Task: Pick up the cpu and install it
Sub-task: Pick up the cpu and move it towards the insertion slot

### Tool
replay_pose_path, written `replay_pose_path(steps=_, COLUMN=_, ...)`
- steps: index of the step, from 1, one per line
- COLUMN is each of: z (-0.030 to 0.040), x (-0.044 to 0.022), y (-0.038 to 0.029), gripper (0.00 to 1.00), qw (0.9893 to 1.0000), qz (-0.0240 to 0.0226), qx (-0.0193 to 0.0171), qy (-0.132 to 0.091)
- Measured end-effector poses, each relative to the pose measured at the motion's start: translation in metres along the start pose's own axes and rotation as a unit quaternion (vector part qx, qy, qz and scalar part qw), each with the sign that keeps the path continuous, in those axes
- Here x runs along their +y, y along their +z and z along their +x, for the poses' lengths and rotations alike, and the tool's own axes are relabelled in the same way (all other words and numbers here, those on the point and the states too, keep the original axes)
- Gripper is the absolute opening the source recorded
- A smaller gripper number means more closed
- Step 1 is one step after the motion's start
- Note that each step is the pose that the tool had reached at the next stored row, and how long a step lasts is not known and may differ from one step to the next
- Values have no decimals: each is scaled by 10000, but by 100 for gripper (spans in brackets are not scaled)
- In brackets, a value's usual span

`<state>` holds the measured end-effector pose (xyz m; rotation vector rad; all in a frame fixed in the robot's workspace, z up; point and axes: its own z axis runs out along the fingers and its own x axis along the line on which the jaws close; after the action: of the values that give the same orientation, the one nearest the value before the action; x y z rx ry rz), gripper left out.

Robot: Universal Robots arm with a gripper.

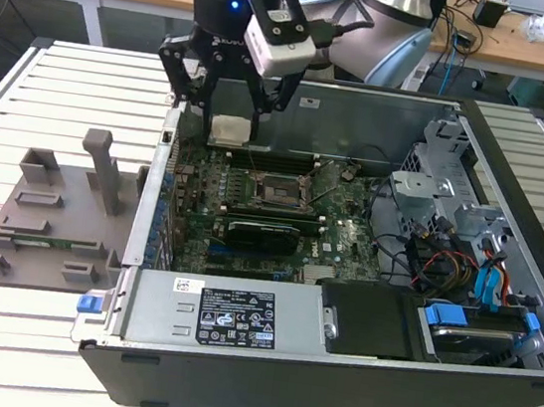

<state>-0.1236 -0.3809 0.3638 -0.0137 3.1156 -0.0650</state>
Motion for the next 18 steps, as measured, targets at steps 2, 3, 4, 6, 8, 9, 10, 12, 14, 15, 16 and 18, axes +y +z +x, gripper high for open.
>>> replay_pose_path(steps=2, z=-47, x=19, y=36, gripper=55, qw=10000, qz=0, qx=2, qy=0)
replay_pose_path(steps=3, z=-69, x=27, y=50, gripper=55, qw=10000, qz=0, qx=2, qy=0)
replay_pose_path(steps=4, z=-89, x=35, y=62, gripper=55, qw=10000, qz=0, qx=3, qy=0)
replay_pose_path(steps=6, z=-139, x=51, y=86, gripper=55, qw=10000, qz=1, qx=4, qy=-1)
replay_pose_path(steps=8, z=-206, x=72, y=119, gripper=55, qw=10000, qz=0, qx=5, qy=0)
replay_pose_path(steps=9, z=-248, x=83, y=141, gripper=55, qw=10000, qz=0, qx=5, qy=0)
replay_pose_path(steps=10, z=-267, x=88, y=151, gripper=55, qw=10000, qz=1, qx=6, qy=0)
replay_pose_path(steps=12, z=-313, x=99, y=176, gripper=55, qw=10000, qz=1, qx=7, qy=-1)
replay_pose_path(steps=14, z=-350, x=109, y=197, gripper=55, qw=10000, qz=0, qx=6, qy=0)
replay_pose_path(steps=15, z=-384, x=117, y=217, gripper=55, qw=10000, qz=0, qx=6, qy=0)
replay_pose_path(steps=16, z=-403, x=122, y=232, gripper=55, qw=10000, qz=0, qx=6, qy=0)
replay_pose_path(steps=18, z=-445, x=133, y=259, gripper=55, qw=10000, qz=1, qx=7, qy=-1)
